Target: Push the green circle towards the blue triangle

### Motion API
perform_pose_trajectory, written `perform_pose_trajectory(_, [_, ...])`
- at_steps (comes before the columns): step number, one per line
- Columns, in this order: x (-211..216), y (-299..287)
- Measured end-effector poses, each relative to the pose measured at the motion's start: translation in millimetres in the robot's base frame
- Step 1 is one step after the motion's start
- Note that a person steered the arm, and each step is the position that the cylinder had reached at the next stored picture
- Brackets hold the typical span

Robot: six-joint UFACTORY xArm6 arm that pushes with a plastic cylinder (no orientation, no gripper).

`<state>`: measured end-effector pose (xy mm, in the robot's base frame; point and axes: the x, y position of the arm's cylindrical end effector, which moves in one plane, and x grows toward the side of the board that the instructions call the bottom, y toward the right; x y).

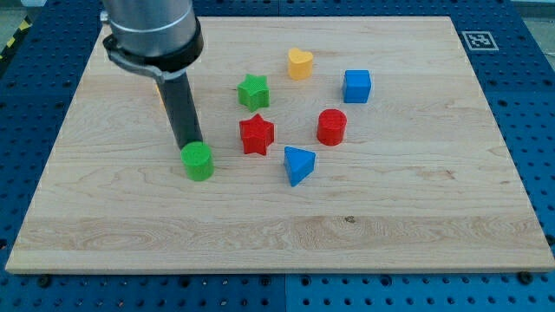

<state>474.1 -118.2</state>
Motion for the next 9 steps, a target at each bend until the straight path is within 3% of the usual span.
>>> perform_pose_trajectory(4, [103, -2])
perform_pose_trajectory(9, [104, 4])
